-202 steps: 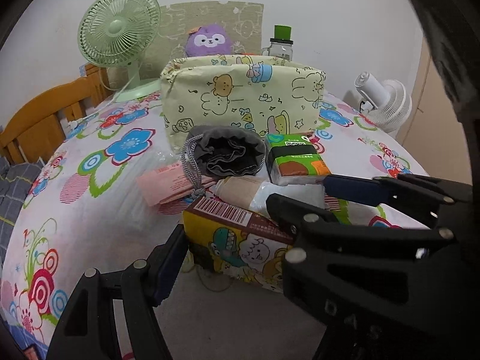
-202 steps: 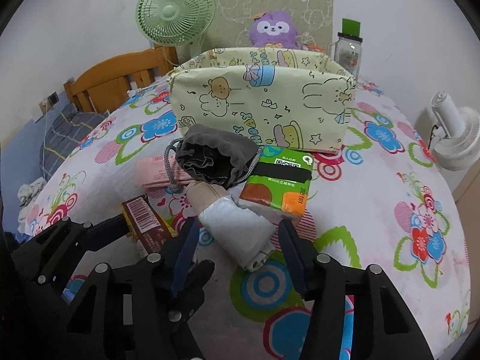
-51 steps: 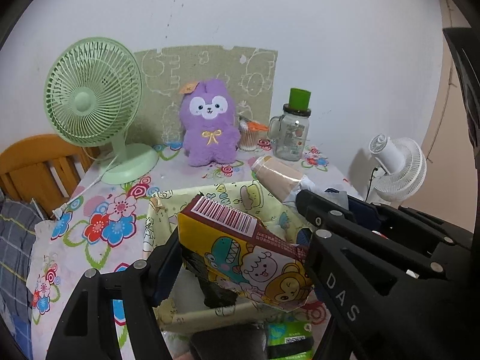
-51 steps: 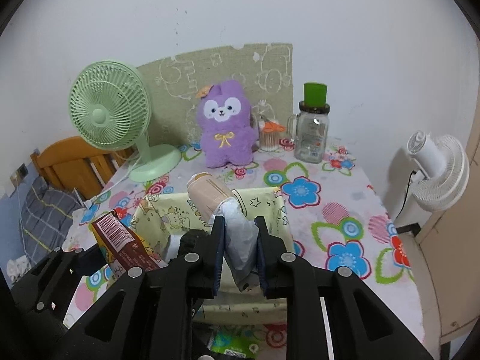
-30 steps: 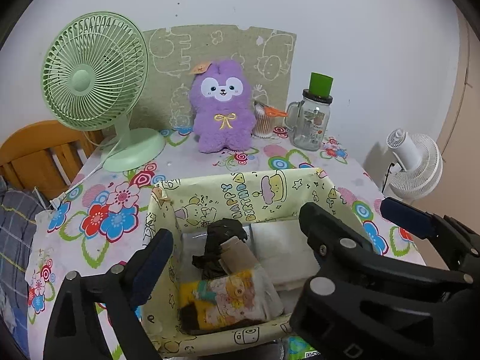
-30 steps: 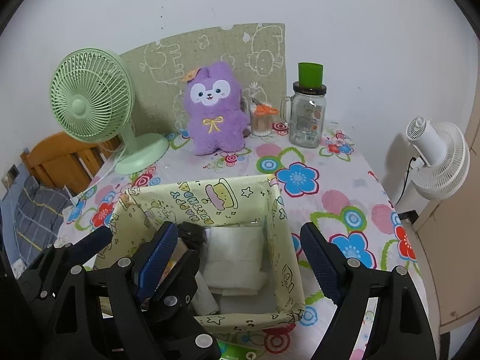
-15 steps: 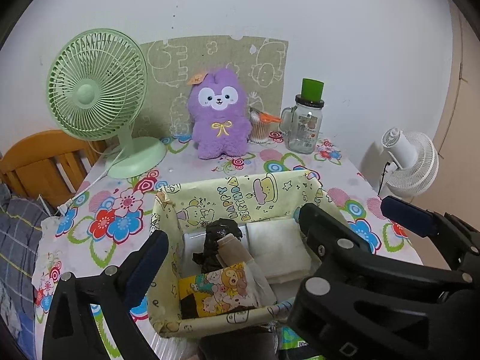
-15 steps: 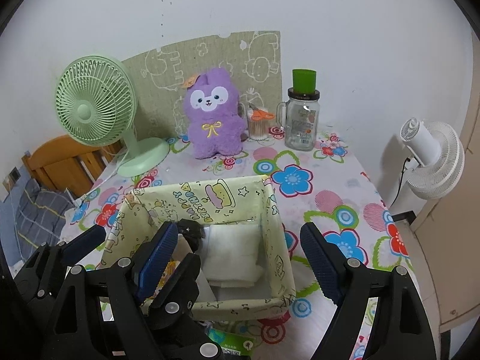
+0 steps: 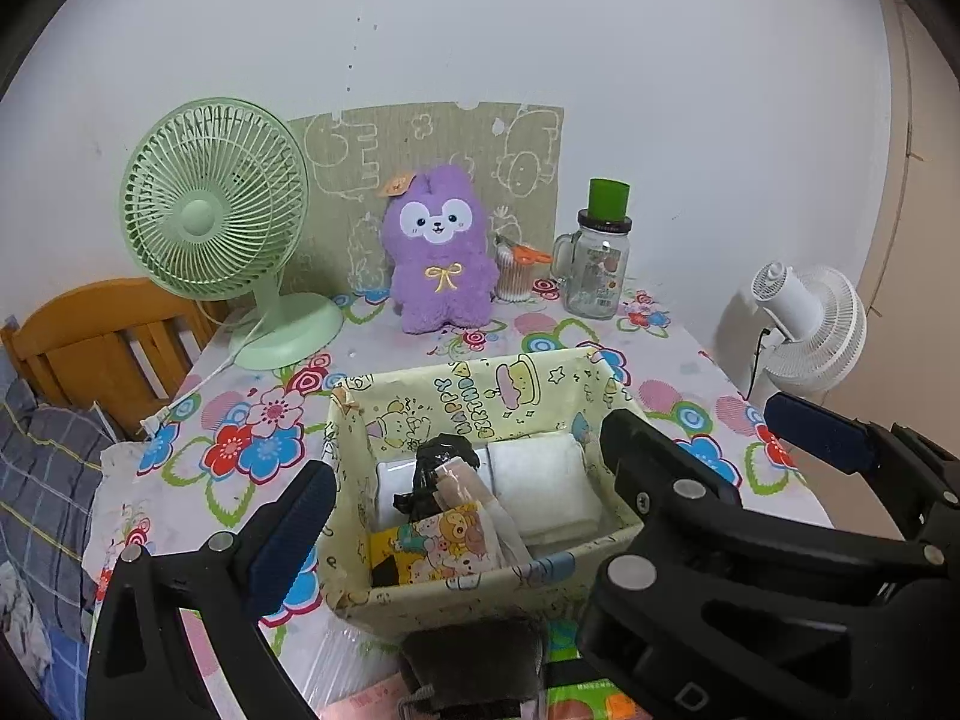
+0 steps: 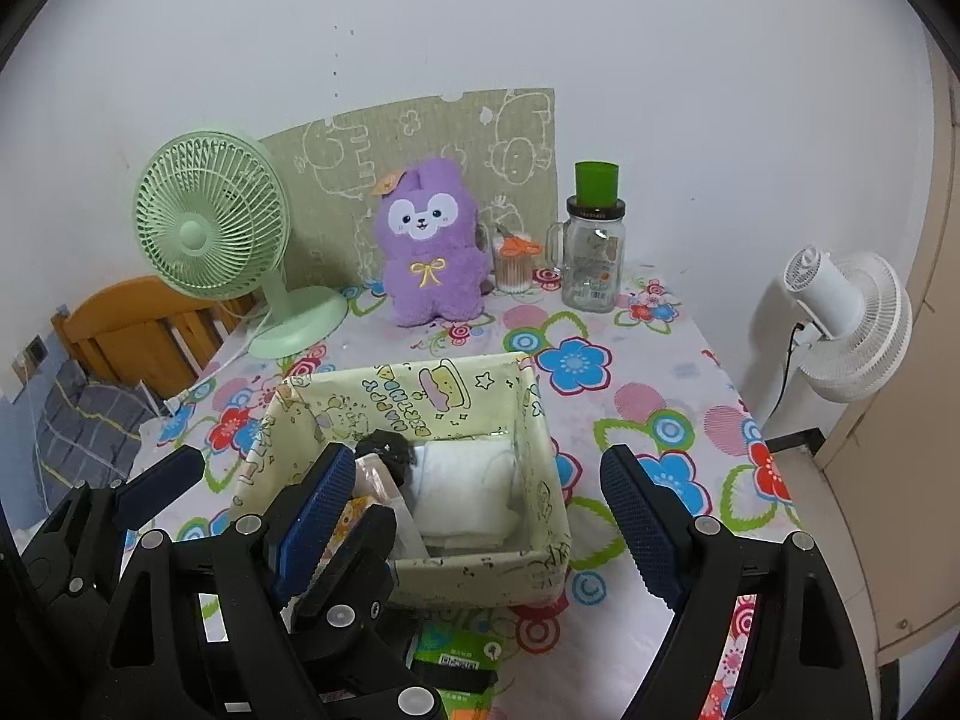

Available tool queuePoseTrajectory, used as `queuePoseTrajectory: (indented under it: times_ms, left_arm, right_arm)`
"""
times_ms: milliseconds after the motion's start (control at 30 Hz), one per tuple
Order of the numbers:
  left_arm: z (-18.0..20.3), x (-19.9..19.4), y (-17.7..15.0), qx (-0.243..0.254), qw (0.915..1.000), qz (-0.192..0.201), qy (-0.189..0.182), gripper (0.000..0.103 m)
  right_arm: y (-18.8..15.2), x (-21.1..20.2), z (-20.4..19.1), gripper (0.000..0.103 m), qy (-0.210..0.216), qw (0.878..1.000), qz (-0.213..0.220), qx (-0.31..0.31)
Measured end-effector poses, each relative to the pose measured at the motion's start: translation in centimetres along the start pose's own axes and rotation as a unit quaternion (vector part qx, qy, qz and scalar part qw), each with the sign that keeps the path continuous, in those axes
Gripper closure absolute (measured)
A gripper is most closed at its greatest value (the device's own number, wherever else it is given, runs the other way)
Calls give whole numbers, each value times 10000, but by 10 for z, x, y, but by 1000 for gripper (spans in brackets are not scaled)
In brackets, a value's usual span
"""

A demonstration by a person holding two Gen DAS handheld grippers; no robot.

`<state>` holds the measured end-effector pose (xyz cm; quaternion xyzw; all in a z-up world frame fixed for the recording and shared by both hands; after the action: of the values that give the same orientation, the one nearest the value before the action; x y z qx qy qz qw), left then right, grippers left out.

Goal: Organize soft objects
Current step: 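Withdraw both tools from the yellow box toward the grey pouch and tissue pack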

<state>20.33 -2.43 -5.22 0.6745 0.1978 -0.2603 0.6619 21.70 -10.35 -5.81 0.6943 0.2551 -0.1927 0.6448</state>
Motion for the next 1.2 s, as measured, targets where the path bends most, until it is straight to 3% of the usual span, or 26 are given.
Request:
queuePoseTrajectory:
  times_ms: [767,933,1200]
  left_arm:
    - [18,-52,-14,119,9997,198,2,0]
    - [21,-62,-19,145,9996,227,-24,0]
    - [23,-76,-26,114,9995,275,-94,0]
  right_arm:
    - [-17,-56,4,16,78,9997,213,10]
    - [-21,-67,4,9,42,9996,262,-13]
    - [-27,-84,2,7,11,9992,382,-100]
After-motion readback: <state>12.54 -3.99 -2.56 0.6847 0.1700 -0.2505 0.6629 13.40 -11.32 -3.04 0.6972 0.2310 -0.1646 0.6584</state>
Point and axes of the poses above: each gripper's, at about its wrist camera, not at the fingertips, and x roughly the way its jaws point, z to its right, y to its top, the point moved 1 cm from there along x, roughly the way its jaws point
